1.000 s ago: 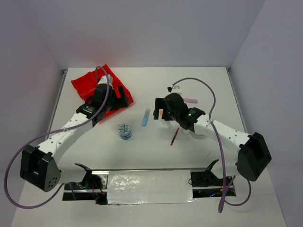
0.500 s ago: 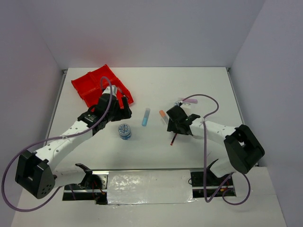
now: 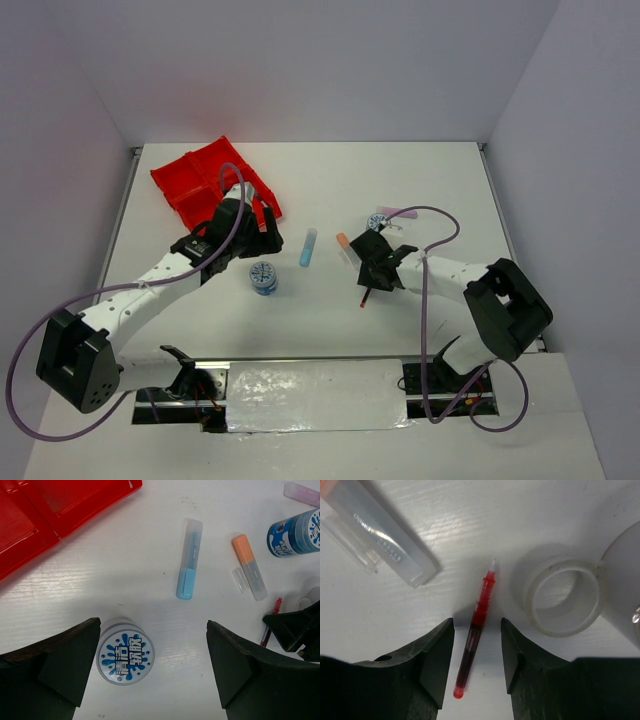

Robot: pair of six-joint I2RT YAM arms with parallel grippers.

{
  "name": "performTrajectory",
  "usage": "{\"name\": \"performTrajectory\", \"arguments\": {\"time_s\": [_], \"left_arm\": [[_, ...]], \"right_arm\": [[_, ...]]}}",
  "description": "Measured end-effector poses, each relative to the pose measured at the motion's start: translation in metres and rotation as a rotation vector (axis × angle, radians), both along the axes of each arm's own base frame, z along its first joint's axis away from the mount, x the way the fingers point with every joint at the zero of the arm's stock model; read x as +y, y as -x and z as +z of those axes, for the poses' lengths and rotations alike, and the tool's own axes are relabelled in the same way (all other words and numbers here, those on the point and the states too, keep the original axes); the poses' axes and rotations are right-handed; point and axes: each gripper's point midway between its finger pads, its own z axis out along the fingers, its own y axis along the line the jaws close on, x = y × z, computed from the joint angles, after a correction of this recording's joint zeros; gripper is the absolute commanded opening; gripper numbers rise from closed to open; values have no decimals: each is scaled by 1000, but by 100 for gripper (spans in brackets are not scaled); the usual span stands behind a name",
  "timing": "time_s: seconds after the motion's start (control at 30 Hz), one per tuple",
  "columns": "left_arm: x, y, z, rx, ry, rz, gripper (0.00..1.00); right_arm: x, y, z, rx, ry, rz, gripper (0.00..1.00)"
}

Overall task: Sort the stationery into containers
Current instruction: Pick up the pen from the center of the board.

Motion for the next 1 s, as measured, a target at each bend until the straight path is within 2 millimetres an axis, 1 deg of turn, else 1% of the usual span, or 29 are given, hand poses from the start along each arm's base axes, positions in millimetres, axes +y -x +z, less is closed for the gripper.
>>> {"name": "performTrajectory", "arguments": {"time_s": [0.17,0.23,0.3,0.37,0.47,0.5,0.53,0.57,0.73,0.83,0.9,0.93,1.0], "left_arm": [[-1,0,0,-2,3,-4,99],[-2,-1,0,-2,3,-4,99],[-3,-1,0,-4,4,-5,99],[-3,-2,0,-5,6,-7,99],[-4,-2,0,-6,7,-9,99],[-5,-2,0,-5,8,-11,99],[-6,-2,0,-5,10,-14,99],[-6,-2,0,-6,12,-16,99],[-9,-1,1,-6,24,-24,99],[-15,-2,2,-8,35,-30,99],[-27,-3,3,-5,50,-39,99],[-37,-4,4,-2,61,-47,99],[-60,-6,5,2,74,-63,99]], "right_arm": [[10,12,-2,-15,48,31,48],[12,13,-2,-23,60,32,44],[11,13,-3,-27,64,22,43],[10,12,-3,-29,64,16,39],[9,12,-4,-31,74,9,30],[9,11,-4,-32,75,8,21],[9,10,-5,-34,74,7,15],[9,9,-5,-35,71,6,0],[14,7,-3,-35,42,28,0],[18,10,-1,-38,16,59,0],[21,19,2,-29,-16,86,0],[22,26,5,-24,-29,104,0],[22,35,20,-44,-55,132,0]]}}
